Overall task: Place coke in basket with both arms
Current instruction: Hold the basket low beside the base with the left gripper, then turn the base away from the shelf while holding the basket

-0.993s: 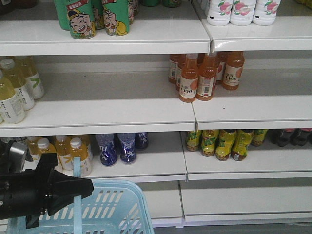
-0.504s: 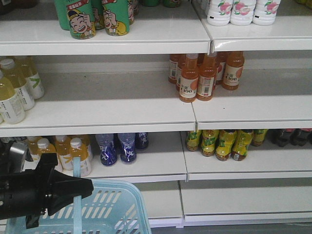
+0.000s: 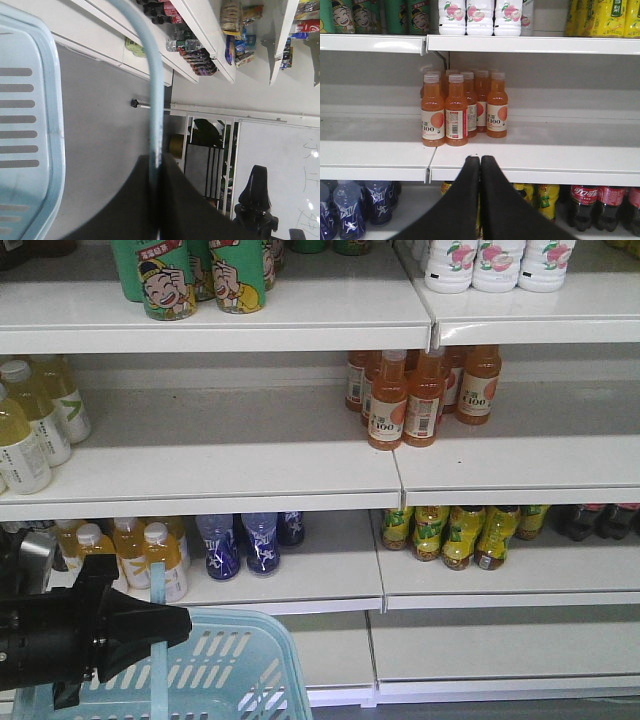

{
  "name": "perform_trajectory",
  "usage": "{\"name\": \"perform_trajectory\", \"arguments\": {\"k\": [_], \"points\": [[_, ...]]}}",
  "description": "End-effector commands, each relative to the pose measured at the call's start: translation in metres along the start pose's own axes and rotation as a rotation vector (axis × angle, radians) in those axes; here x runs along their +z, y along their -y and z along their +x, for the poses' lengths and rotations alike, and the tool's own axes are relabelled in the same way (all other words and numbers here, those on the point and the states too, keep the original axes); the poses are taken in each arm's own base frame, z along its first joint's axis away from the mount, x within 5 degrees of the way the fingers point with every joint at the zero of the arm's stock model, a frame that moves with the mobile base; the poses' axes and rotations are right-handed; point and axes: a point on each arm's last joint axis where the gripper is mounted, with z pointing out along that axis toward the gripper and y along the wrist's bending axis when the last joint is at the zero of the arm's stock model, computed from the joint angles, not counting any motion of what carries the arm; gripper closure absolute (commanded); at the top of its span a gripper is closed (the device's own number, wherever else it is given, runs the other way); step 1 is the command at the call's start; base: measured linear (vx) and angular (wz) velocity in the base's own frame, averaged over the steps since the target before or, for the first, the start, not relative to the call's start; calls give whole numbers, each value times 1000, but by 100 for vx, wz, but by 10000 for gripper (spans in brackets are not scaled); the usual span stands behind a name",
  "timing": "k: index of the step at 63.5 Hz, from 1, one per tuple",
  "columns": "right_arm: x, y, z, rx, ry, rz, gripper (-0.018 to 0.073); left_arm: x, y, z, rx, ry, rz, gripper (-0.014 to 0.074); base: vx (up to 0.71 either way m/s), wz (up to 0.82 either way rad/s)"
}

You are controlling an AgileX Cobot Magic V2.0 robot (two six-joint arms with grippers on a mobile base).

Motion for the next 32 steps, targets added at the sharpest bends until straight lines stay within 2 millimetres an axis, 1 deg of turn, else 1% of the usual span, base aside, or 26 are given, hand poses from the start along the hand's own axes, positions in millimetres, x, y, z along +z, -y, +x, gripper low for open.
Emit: {"name": "perform_trajectory", "arguments": {"k": [1, 18, 32], "points": [[-1, 0, -5, -7, 77, 4, 569, -3, 17, 0, 0, 1, 104, 603, 0, 0], [-1, 0, -5, -7, 77, 4, 569, -3, 17, 0, 0, 1, 104, 603, -1, -2], [-1, 0, -5, -7, 77, 4, 569, -3, 17, 0, 0, 1, 103, 604, -5, -20]]}}
